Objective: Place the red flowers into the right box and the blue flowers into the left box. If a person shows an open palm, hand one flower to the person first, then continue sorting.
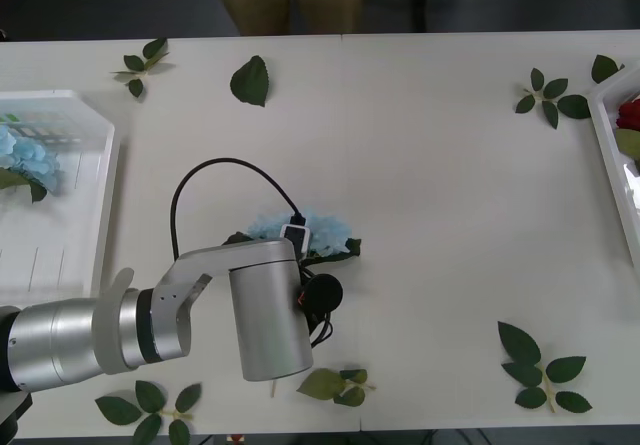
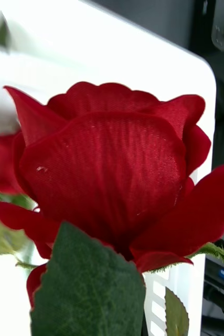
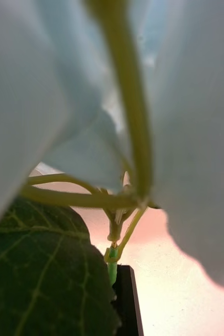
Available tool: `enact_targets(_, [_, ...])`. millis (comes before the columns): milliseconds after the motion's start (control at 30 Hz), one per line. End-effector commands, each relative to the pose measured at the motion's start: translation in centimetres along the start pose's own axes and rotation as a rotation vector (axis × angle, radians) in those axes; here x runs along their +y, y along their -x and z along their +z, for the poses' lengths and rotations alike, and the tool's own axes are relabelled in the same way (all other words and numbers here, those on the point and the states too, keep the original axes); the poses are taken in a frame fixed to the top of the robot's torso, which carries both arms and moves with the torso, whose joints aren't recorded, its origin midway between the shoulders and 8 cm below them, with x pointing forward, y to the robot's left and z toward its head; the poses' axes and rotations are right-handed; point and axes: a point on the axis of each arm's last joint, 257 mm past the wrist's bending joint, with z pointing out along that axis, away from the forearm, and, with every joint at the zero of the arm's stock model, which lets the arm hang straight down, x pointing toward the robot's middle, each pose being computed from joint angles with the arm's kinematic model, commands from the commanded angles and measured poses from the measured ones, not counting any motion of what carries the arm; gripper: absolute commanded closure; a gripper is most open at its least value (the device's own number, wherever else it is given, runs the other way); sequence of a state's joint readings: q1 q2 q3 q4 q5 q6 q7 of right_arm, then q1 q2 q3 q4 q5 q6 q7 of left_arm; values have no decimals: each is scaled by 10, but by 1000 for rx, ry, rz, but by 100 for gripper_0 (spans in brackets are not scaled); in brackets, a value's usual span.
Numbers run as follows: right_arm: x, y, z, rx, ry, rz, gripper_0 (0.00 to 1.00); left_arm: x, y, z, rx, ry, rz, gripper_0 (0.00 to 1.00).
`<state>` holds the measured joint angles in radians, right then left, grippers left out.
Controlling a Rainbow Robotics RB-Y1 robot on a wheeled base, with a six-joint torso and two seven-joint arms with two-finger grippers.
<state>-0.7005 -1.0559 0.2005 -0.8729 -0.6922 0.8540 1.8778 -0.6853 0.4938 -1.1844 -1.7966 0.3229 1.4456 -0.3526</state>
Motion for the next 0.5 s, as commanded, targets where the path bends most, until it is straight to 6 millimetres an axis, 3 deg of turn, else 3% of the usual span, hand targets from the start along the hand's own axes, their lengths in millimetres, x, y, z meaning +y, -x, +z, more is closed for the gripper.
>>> enact_targets(33, [13, 16, 17, -59, -36, -15, 100, 18, 33, -14, -50, -3, -39, 100])
enact_targets(200, [26, 15, 27, -73, -49, -22, 100, 59, 61, -43, -46, -31, -104, 100])
enact_targets(333, [28, 16, 28, -77, -48, -22, 100, 114, 91, -80, -49, -24, -164, 100])
enact_targets(367, [28, 16, 28, -78, -49, -23, 93, 132, 100, -91, -46, -17, -172, 100])
enact_targets(400, [28, 17, 28, -80, -50, -21, 81, 150, 108, -102, -37, -14, -185, 100])
enact_targets(433, [28, 17, 28, -80, -50, -21, 75, 159, 112, -107, -31, -11, -195, 100])
enact_targets(500, [29, 17, 28, -80, -48, -21, 59, 198, 125, -129, -9, 1, -238, 100])
